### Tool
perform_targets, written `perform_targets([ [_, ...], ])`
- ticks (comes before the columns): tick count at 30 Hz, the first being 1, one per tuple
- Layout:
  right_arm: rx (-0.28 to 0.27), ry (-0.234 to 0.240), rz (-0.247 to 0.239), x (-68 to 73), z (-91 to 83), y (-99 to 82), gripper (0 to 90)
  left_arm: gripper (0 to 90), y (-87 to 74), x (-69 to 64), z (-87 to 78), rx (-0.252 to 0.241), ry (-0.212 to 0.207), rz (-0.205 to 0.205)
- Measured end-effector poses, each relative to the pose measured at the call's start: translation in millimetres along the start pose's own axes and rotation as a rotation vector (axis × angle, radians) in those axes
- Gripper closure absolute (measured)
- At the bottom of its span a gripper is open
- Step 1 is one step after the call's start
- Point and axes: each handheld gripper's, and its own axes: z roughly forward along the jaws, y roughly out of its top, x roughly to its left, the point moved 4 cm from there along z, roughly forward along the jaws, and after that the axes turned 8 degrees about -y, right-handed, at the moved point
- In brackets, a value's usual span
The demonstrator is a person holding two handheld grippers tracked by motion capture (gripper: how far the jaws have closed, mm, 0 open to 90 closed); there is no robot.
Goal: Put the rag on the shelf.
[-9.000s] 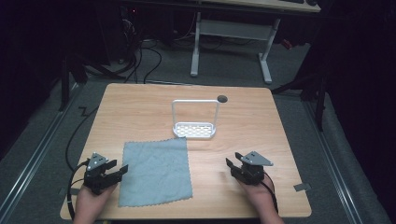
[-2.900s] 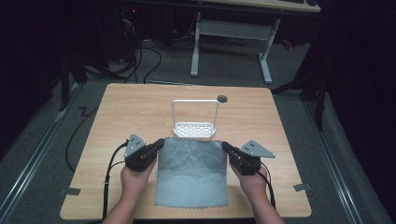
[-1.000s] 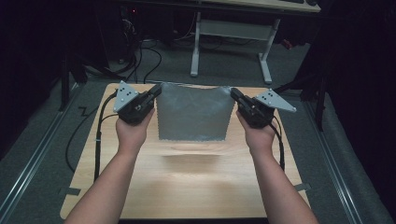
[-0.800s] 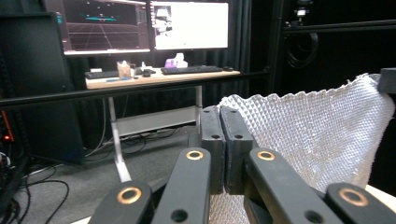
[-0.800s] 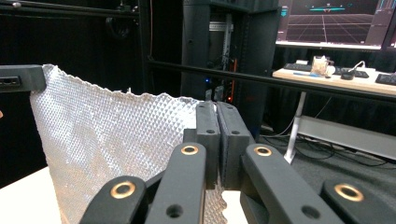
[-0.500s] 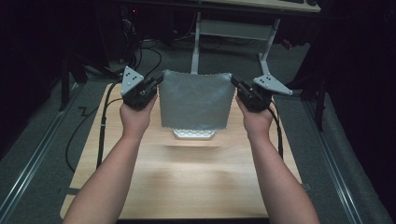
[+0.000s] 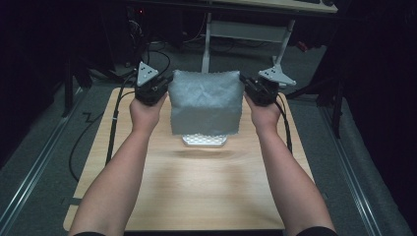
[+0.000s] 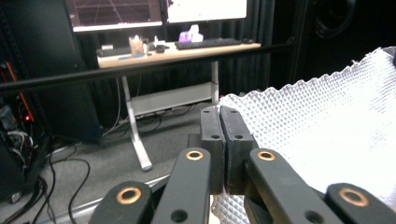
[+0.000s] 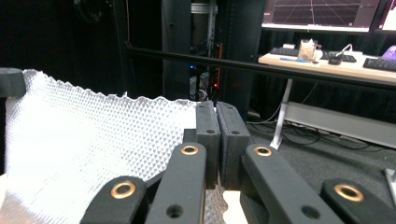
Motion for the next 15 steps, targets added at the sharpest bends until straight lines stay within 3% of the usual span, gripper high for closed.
perform_targets([
  [3,0.025,0.002,0.007,-1.5,12.4,-8.0,89.2,89.6,-10.8,10.3,10.3,0.032,-0.011,-0.055],
  [6,0.073,0.003,0.005,-3.2,24.3,-22.7,89.3,89.6,-27.5,15.6,20.3,0.095,-0.025,-0.069],
  [12,0.152,-0.003,0.014,-6.8,33.3,-52.7,89.3,89.6,-61.0,16.7,27.6,0.145,-0.085,-0.134],
  [15,0.170,-0.004,0.007,-6.1,33.6,-63.5,89.2,89.6,-74.2,12.9,28.0,0.166,-0.094,-0.129],
])
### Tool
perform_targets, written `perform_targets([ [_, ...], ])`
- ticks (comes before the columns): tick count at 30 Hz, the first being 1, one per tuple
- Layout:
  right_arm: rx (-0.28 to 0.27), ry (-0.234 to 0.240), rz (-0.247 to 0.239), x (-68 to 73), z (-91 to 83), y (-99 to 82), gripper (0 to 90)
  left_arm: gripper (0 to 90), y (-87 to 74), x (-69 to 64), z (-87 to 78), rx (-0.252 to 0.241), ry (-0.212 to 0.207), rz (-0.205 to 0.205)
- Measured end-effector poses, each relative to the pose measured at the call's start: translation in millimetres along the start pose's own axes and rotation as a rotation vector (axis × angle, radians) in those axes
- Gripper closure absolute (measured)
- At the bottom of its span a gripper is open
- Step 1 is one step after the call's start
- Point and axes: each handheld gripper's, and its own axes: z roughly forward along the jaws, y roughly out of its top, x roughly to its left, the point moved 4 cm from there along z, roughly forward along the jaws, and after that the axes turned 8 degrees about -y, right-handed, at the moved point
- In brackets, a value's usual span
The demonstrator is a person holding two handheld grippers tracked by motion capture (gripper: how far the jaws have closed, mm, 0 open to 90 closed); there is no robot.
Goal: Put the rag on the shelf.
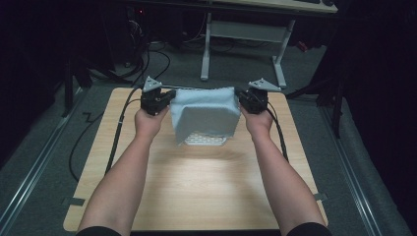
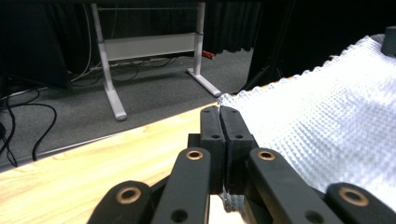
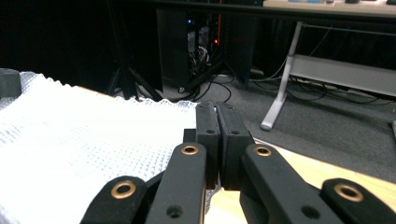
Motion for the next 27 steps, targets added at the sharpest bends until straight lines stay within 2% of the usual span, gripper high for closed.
perform_targets([
  [2,0.012,0.001,-0.001,-0.2,0.9,-6.8,89.2,89.6,-4.3,-0.2,0.6,0.004,-0.004,-0.009],
  [4,0.026,0.008,0.007,-0.2,1.3,-13.4,89.2,89.6,-18.1,-0.6,1.8,0.008,-0.021,-0.037],
  [10,0.058,0.013,0.019,0.0,1.5,-36.3,89.2,89.6,-41.0,-4.6,3.7,0.004,-0.050,-0.085],
  [13,0.075,0.011,0.030,-0.2,1.2,-47.3,89.2,89.6,-48.1,-6.8,5.4,0.020,-0.061,-0.090],
  [22,0.117,0.020,0.040,1.0,2.8,-70.7,88.9,89.6,-62.3,-9.4,4.3,0.012,-0.067,-0.106],
  [27,0.112,0.023,0.041,2.1,3.8,-77.1,88.7,89.4,-69.5,-10.8,2.4,0.010,-0.073,-0.117],
])
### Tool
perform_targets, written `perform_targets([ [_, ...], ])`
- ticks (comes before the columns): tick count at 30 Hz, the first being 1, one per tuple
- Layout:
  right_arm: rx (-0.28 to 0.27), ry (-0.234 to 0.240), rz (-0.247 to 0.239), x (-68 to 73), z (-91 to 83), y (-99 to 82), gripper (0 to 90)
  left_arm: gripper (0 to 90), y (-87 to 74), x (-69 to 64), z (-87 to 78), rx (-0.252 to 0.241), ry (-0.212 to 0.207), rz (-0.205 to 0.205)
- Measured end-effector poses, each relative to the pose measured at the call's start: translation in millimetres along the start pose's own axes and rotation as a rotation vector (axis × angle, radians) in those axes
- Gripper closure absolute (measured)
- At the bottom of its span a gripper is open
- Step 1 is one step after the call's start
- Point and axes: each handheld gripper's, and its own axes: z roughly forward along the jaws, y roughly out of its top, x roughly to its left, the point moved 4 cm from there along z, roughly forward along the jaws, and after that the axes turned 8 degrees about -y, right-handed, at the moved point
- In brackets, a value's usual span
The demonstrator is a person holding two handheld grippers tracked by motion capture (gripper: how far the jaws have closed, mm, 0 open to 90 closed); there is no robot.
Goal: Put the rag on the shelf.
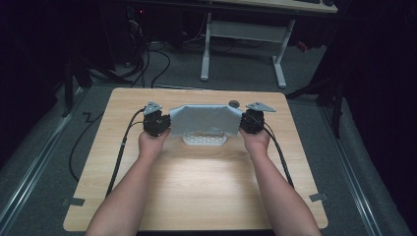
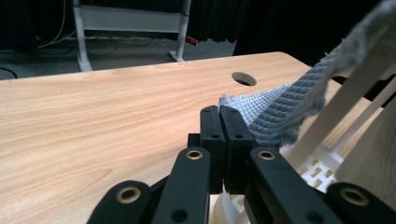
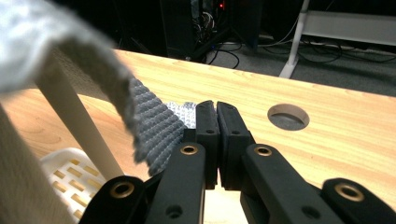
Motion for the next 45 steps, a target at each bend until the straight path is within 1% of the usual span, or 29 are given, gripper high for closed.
perform_targets([
  [5,0.011,-0.002,0.001,-0.4,0.7,-6.5,88.2,89.1,-3.5,-1.7,0.0,0.008,-0.002,0.009],
  [6,0.021,-0.005,-0.001,-0.3,1.5,-9.3,86.2,88.6,-4.6,-2.4,-0.5,0.013,0.001,0.016],
  [7,0.023,-0.004,-0.001,-0.2,1.6,-9.8,85.1,87.7,-4.7,-2.4,-1.2,0.012,0.004,0.014],
  [8,0.026,-0.005,-0.004,-0.2,1.7,-10.1,82.6,85.3,-4.4,-1.7,-2.3,0.010,0.009,0.009],
  [9,0.026,-0.005,-0.004,-0.2,1.7,-10.1,82.6,81.2,-4.4,-1.7,-2.3,0.010,0.009,0.009],
  [10,0.026,-0.010,-0.010,-0.6,1.4,-9.4,77.2,77.9,-3.6,-0.1,-4.9,0.004,0.029,0.004],
  [12,0.027,-0.012,-0.004,-2.0,-0.3,-7.7,75.4,71.9,-2.6,1.6,-7.5,-0.004,0.044,-0.001],
  [13,0.023,-0.014,-0.002,-2.6,-0.9,-6.8,74.0,69.8,-2.6,1.6,-7.5,-0.004,0.044,-0.001],
  [15,0.016,-0.019,-0.005,-4.6,-3.3,-4.3,72.3,66.4,-0.8,4.1,-11.8,-0.005,0.068,0.002],
  [21,0.000,-0.047,-0.011,-13.4,-10.4,1.5,68.6,64.8,4.3,7.4,-21.9,-0.008,0.106,0.017],
  [26,-0.002,-0.053,-0.013,-19.0,-17.0,4.9,68.5,64.3,6.8,9.2,-30.8,-0.011,0.128,0.025],
  [30,-0.001,-0.065,-0.018,-22.1,-22.9,7.0,68.0,64.3,7.8,11.2,-38.3,-0.011,0.145,0.024],
  [33,-0.008,-0.070,-0.031,-23.8,-27.8,8.5,67.8,64.3,7.8,11.6,-42.1,-0.012,0.152,0.023],
  [34,-0.005,-0.076,-0.034,-24.1,-30.3,8.9,67.8,64.3,7.0,11.3,-45.7,-0.012,0.158,0.024],
  [35,-0.005,-0.076,-0.034,-24.1,-30.3,8.9,67.8,64.0,7.0,11.3,-45.7,-0.012,0.158,0.024],
  [37,-0.008,-0.073,-0.032,-24.5,-36.4,9.1,68.0,63.6,5.3,9.6,-51.1,-0.012,0.167,0.020],
  [39,-0.024,-0.078,-0.035,-24.4,-41.8,8.7,68.3,63.5,5.0,7.8,-55.6,-0.021,0.171,0.013],
  [42,-0.019,-0.077,-0.031,-24.7,-50.3,5.6,67.9,63.5,4.0,4.7,-62.9,-0.028,0.181,0.015],
  [45,-0.016,-0.074,-0.044,-23.6,-57.7,2.1,67.4,63.6,1.3,0.8,-70.5,-0.028,0.190,0.018],
])
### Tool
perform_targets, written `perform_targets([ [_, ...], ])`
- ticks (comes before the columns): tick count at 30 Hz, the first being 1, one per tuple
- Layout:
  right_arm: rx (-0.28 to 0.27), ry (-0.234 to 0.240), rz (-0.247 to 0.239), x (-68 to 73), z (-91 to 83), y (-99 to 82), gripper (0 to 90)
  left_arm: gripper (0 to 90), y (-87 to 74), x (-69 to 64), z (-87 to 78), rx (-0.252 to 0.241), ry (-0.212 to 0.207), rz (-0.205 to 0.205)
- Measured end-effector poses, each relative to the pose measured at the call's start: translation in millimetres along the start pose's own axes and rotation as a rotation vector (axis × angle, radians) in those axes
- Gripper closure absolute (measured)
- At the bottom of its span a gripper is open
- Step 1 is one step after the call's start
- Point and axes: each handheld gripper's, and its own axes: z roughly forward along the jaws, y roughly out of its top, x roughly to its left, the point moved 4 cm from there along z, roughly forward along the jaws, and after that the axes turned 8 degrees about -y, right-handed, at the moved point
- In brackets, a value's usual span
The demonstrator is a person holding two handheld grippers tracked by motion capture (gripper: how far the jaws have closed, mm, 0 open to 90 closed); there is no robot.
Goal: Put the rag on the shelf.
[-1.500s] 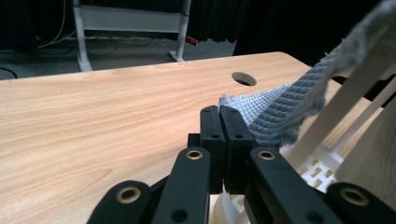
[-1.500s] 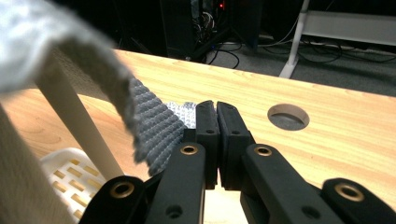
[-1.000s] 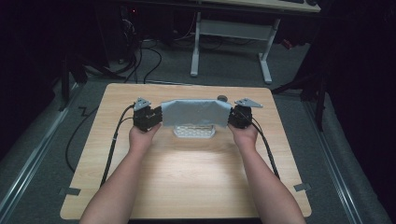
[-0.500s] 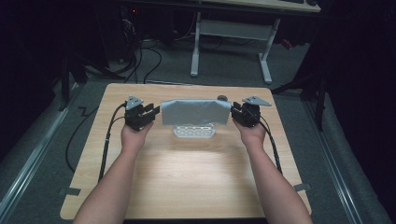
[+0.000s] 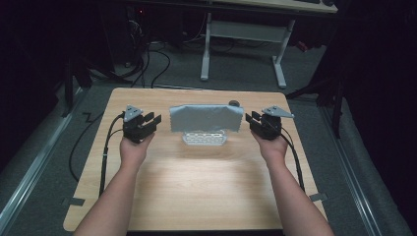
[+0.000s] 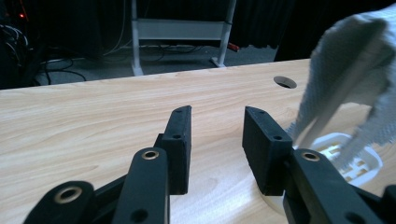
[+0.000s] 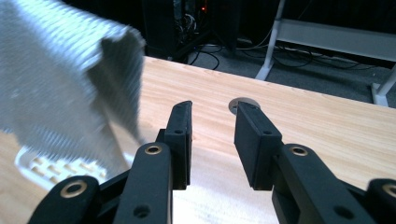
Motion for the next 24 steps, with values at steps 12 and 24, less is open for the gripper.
perform_targets([
  [12,-0.016,0.025,-0.033,10.0,-34.4,-16.0,61.1,61.2,-27.2,-9.0,-35.9,0.013,-0.006,-0.016],
  [24,-0.017,0.045,-0.105,33.5,-68.1,-55.4,53.4,56.2,-62.4,-39.0,-62.3,0.075,-0.039,0.001],
])
